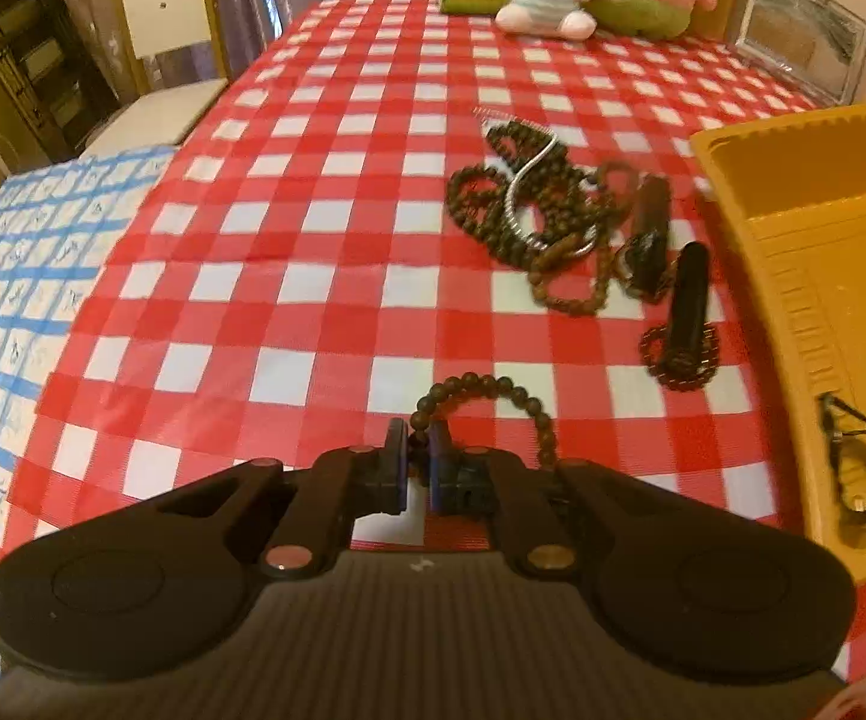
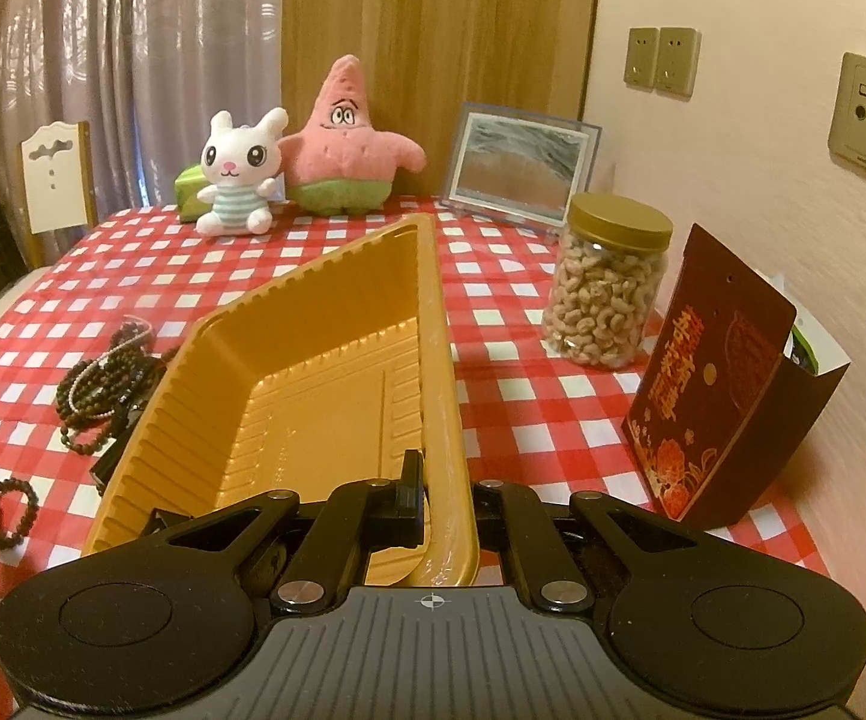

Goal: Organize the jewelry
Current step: 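Grasp the dark bead bracelet with the left gripper, then lower the bead bracelet into the tray and open the left gripper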

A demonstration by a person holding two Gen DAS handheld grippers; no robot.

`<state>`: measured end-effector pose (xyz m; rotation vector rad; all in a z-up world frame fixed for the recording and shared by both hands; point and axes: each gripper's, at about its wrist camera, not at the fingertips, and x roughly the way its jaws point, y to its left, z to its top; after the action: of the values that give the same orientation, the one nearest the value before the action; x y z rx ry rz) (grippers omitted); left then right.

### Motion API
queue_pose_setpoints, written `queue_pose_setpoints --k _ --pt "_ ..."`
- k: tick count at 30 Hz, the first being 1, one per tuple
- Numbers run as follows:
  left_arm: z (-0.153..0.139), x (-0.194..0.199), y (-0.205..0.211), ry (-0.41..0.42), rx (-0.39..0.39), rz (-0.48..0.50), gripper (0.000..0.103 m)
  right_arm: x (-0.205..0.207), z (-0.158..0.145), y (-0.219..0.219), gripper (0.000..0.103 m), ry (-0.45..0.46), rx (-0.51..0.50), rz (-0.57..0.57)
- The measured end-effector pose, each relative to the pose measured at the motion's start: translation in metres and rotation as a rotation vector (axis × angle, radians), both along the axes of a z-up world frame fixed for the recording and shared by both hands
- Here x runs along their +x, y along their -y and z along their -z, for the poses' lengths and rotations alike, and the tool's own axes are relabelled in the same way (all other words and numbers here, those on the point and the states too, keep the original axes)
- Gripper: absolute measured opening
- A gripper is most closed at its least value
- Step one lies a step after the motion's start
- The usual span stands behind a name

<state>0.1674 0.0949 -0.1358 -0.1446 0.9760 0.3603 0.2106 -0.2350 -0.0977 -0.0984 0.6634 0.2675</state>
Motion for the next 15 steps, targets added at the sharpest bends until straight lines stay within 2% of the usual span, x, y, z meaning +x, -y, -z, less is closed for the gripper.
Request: queue_pose_setpoints --k 7,15 --pt "-0.040 -0.012 0.015 0.085 -0.070 0.036 0.006 0.003 0.001 -0.003 0.006 -0.011 0.008 0.000" --pt "-0.088 -0.003 0.052 0.221 -0.163 0.154 0.006 0.003 0.002 -0.007 0.006 -0.015 0.009 -0.005"
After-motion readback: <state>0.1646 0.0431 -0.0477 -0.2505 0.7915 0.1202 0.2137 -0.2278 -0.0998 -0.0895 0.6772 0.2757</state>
